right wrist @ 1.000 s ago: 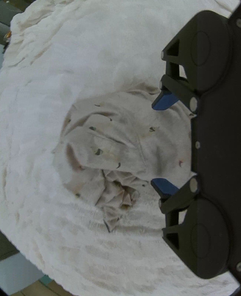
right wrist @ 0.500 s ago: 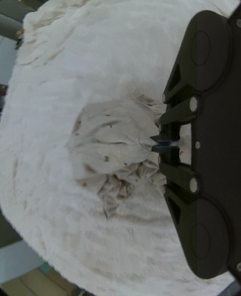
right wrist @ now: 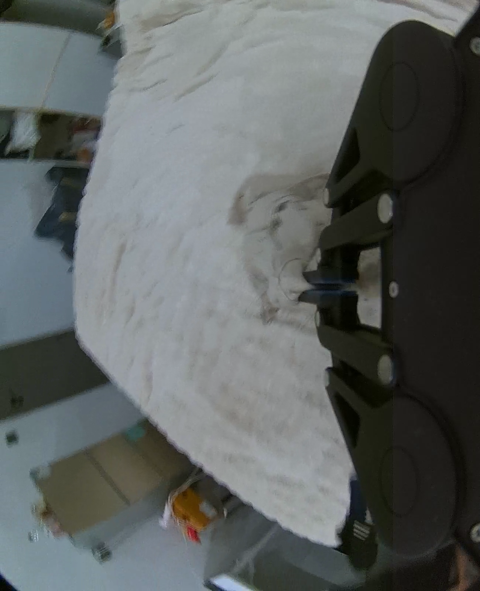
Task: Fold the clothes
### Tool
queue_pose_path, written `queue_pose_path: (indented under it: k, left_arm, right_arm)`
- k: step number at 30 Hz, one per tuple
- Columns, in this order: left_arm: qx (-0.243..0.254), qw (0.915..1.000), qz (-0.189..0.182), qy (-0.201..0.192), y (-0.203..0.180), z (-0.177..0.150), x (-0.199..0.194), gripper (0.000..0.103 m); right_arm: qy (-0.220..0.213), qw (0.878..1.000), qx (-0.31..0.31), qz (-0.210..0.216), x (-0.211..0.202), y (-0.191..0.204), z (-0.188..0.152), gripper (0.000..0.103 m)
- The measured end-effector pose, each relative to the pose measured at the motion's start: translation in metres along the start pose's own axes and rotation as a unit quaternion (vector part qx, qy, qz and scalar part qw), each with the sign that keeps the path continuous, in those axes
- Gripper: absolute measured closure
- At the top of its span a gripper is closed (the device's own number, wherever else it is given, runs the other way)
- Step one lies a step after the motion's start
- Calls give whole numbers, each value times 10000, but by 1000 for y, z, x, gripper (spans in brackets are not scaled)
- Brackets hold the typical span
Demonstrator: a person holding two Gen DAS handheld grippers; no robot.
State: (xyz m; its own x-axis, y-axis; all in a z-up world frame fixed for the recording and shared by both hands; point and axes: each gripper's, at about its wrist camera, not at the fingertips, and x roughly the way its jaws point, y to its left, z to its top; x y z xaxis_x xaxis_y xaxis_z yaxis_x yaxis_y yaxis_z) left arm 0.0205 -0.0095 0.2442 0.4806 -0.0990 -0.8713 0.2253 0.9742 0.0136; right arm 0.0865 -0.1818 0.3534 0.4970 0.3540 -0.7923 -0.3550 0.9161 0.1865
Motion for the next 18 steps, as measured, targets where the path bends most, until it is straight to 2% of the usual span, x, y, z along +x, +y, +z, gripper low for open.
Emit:
queue_pose_path:
  k: [4,9,13,16,18]
  left_arm:
    - [67,9993,-269,-257,-22,18,-4,2]
    - [155,9968,-537,-578,-42,36,-8,2]
    - [7,9943,-732,-776,-49,40,-8,7]
    - [-66,9892,-1155,-895,-54,40,-11,10]
    - [109,9863,-1335,-960,-59,36,-16,10]
  right_arm:
    - [-250,9985,-229,431,-40,19,25,102]
    - [-441,9950,-155,882,-71,23,45,102]
    - [-486,9938,29,1003,-86,14,57,102]
    - [-519,9946,143,889,-90,3,60,102]
    - [-519,9955,138,779,-91,-3,59,102]
